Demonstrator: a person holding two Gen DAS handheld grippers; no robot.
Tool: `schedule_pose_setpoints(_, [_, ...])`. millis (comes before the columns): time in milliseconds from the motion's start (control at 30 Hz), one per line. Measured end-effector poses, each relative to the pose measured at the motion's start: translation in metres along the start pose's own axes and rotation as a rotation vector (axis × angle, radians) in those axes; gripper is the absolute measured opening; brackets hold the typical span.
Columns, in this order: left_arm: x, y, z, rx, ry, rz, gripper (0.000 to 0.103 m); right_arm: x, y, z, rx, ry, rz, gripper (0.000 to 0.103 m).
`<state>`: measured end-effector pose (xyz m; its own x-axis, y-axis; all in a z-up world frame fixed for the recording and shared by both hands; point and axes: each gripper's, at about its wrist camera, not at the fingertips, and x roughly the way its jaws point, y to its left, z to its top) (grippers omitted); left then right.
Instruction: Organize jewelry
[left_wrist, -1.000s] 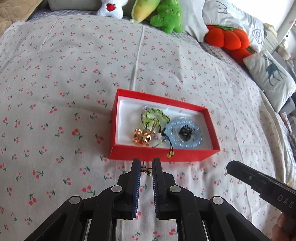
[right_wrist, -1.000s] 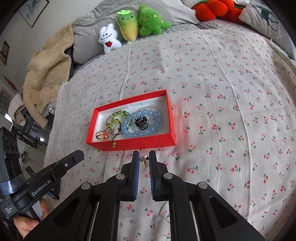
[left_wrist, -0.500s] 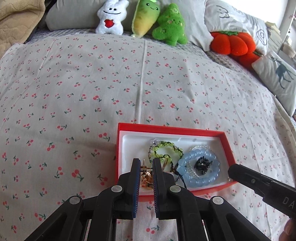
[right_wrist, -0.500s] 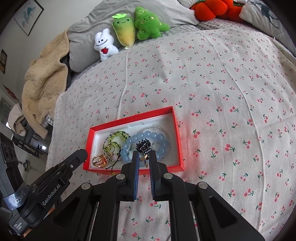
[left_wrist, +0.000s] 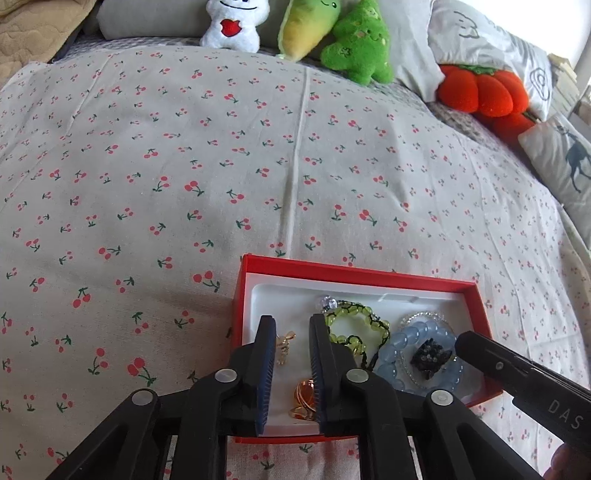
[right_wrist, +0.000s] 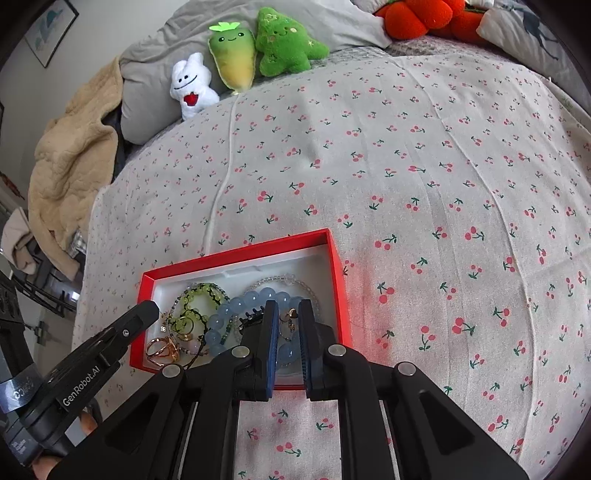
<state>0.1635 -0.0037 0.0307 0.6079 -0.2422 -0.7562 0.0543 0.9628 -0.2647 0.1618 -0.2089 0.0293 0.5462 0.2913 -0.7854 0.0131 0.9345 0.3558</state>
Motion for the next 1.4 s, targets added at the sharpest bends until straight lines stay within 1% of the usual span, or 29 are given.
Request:
schedule_pose_setpoints(33, [0.0,-0.001,0.0,0.001,0.0,-0.002,0.028,0.0,0.0,0.001,-0.004,0.0,0.004,0.012])
schedule_pose_setpoints(67, [-0.001,-0.002,0.0,0.003,-0.002,-0.003,0.031,-0.001,0.0,0.001,-0.004,0.0,0.011,0.013])
schedule_pose_setpoints(133, [-0.004,-0.004,0.0,0.007,0.002,-0.006,0.036,-0.004,-0.001,0.002,0.001,-0.002,0.016,0.018])
schedule_pose_setpoints(200, [-0.009,-0.005,0.0,0.002,0.01,-0.006,0.04,-0.008,-0.001,0.002,0.006,-0.003,0.023,0.023])
schedule_pose_setpoints(267, [-0.017,-0.005,-0.002,-0.009,0.01,-0.004,0.044,-0.013,-0.001,0.002,0.008,-0.002,0.032,0.025])
schedule_pose_setpoints(333, [-0.027,-0.006,-0.004,-0.011,0.008,-0.001,0.053,-0.02,0.001,0.001,0.0,-0.005,0.033,0.027])
schedule_pose_setpoints(367, [-0.031,-0.006,-0.006,-0.009,0.007,-0.001,0.056,-0.024,0.001,0.0,-0.007,-0.006,0.028,0.027])
schedule_pose_setpoints(400, [-0.036,-0.007,-0.008,-0.003,0.009,0.001,0.063,-0.028,0.002,-0.002,-0.016,-0.008,0.022,0.029])
schedule_pose_setpoints(433, [-0.039,-0.007,-0.011,0.003,0.011,0.006,0.07,-0.031,0.003,-0.003,-0.024,-0.009,0.016,0.032])
schedule_pose_setpoints(467, [-0.043,-0.008,-0.015,0.011,0.012,0.014,0.074,-0.035,0.003,-0.006,-0.03,-0.009,0.01,0.034])
schedule_pose_setpoints(500, [-0.045,-0.008,-0.019,0.019,0.015,0.029,0.08,-0.039,0.003,-0.008,-0.034,-0.007,0.004,0.037])
schedule_pose_setpoints(533, [-0.047,-0.007,-0.023,0.024,0.018,0.04,0.083,-0.042,0.003,-0.011,-0.038,-0.004,0.0,0.043])
schedule_pose_setpoints(567, [-0.048,-0.007,-0.027,0.027,0.025,0.047,0.085,-0.046,0.003,-0.014,-0.04,-0.001,-0.003,0.047])
schedule_pose_setpoints(600, [-0.049,-0.006,-0.031,0.031,0.035,0.051,0.088,-0.05,0.002,-0.017,-0.043,-0.002,-0.006,0.054])
schedule_pose_setpoints(633, [-0.051,-0.006,-0.035,0.036,0.044,0.056,0.092,-0.055,0.001,-0.021,-0.048,-0.004,-0.01,0.057])
schedule_pose_setpoints(667, [-0.052,-0.005,-0.039,0.042,0.049,0.065,0.093,-0.059,0.001,-0.025,-0.055,-0.007,-0.019,0.057])
schedule_pose_setpoints(733, [-0.056,-0.005,-0.048,0.055,0.061,0.102,0.101,-0.068,0.0,-0.033,-0.069,-0.012,-0.04,0.061])
schedule_pose_setpoints(800, [-0.062,-0.006,-0.058,0.07,0.058,0.114,0.102,-0.075,-0.003,-0.042,-0.065,-0.008,-0.07,0.065])
schedule_pose_setpoints(867, [-0.068,-0.006,-0.067,0.084,0.05,0.132,0.102,-0.078,-0.008,-0.053,-0.044,0.021,-0.12,0.069])
schedule_pose_setpoints(900, [-0.07,-0.006,-0.072,0.089,0.044,0.14,0.102,-0.079,-0.01,-0.059,-0.041,0.033,-0.135,0.072])
schedule_pose_setpoints(933, [-0.072,-0.006,-0.077,0.095,0.038,0.147,0.102,-0.081,-0.011,-0.064,-0.043,0.039,-0.144,0.079])
schedule_pose_setpoints(967, [-0.074,-0.006,-0.081,0.097,0.033,0.151,0.102,-0.083,-0.012,-0.069,-0.047,0.037,-0.155,0.082])
schedule_pose_setpoints(1033, [-0.076,-0.004,-0.089,0.095,0.043,0.161,0.102,-0.089,-0.013,-0.076,-0.062,0.015,-0.189,0.096])
schedule_pose_setpoints(1100, [-0.077,-0.002,-0.097,0.086,0.06,0.161,0.102,-0.094,-0.011,-0.084,-0.09,-0.011,-0.244,0.103])
schedule_pose_setpoints(1200, [-0.078,0.0,-0.11,0.094,0.062,0.179,0.102,-0.097,-0.01,-0.096,-0.132,0.004,-0.304,0.103])
schedule_pose_setpoints(1267, [-0.082,0.001,-0.116,0.103,0.054,0.192,0.102,-0.097,-0.011,-0.103,-0.145,0.018,-0.315,0.103])
schedule_pose_setpoints(1400, [-0.084,0.004,-0.123,0.095,0.075,0.187,0.102,-0.094,-0.008,-0.117,-0.166,0.035,-0.323,0.103])
